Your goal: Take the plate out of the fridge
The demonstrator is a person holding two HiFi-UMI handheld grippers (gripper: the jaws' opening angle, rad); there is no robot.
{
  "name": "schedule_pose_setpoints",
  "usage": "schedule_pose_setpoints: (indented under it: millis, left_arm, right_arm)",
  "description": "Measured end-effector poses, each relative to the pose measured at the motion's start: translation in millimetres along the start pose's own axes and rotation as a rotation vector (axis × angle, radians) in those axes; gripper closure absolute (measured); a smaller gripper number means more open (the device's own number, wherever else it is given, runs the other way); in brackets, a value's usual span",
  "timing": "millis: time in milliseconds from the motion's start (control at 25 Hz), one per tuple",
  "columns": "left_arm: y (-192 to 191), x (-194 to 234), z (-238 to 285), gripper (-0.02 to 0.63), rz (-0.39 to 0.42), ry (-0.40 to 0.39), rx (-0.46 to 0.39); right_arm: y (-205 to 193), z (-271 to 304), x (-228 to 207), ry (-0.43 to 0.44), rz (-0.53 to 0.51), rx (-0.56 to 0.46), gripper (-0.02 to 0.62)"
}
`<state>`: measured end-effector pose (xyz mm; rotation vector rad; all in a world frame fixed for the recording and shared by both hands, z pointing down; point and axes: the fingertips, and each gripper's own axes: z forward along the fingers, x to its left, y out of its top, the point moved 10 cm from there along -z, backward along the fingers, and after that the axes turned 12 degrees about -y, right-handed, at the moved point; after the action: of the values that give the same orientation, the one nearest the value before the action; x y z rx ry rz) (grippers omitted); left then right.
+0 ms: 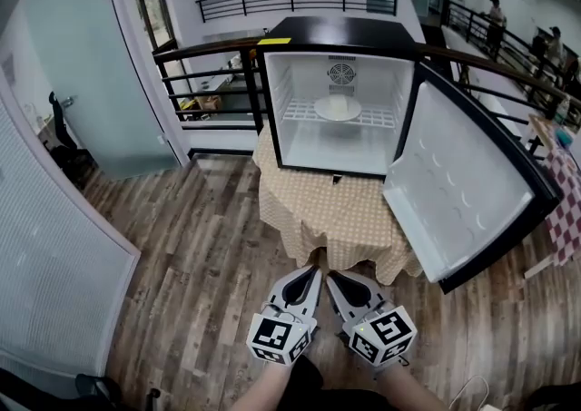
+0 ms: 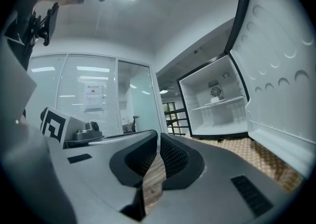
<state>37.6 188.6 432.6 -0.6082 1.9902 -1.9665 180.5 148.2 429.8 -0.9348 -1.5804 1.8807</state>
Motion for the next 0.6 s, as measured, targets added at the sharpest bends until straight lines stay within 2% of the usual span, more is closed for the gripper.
schedule_pose_setpoints:
  millis: [600]
  left_arm:
    - [8.4,139.8,40.4,0.598,-0.023,-0.089,0.012]
  right_arm:
    - [9.0,136.8,-0.8,-0.09,0.016,0.009,0.552]
